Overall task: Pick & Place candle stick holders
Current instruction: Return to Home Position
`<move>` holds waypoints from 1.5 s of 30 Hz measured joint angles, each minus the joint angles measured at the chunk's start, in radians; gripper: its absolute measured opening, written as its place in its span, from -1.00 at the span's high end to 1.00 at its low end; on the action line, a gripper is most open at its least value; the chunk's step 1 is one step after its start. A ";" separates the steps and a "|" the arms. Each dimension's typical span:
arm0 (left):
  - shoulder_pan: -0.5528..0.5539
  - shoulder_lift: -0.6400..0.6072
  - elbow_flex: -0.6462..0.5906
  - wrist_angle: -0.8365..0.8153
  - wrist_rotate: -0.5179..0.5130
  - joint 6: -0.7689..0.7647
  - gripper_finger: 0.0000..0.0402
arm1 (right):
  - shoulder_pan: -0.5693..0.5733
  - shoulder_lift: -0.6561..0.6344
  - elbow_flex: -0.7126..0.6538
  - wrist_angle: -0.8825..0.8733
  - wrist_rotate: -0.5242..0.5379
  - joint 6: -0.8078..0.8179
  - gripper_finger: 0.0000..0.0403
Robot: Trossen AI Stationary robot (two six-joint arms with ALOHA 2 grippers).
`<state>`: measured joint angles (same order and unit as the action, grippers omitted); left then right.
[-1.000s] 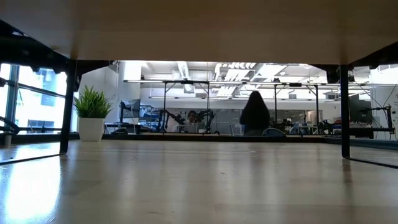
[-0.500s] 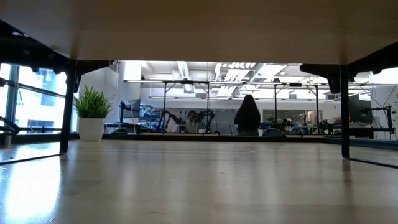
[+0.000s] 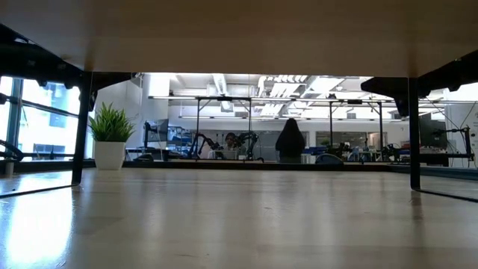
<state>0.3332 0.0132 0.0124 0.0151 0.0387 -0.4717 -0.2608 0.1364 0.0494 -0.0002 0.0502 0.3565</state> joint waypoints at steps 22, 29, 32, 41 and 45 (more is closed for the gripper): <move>0.000 0.000 0.000 0.000 0.002 0.003 1.00 | 0.000 0.000 0.000 0.001 0.000 0.002 1.00; 0.000 0.000 0.000 0.000 0.002 0.003 1.00 | 0.000 0.000 0.000 0.001 0.000 0.002 1.00; -0.009 0.000 0.000 0.000 -0.001 0.003 1.00 | 0.000 0.000 0.000 0.001 0.000 0.002 0.99; -0.162 0.000 0.000 -0.003 -0.017 0.003 1.00 | 0.084 -0.075 0.000 -0.004 0.012 0.002 0.99; -0.209 0.000 0.000 -0.003 -0.017 0.003 1.00 | 0.158 -0.134 0.003 0.009 0.006 0.002 0.98</move>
<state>0.1240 0.0132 0.0124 0.0124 0.0218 -0.4690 -0.1027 0.0022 0.0521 0.0091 0.0560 0.3582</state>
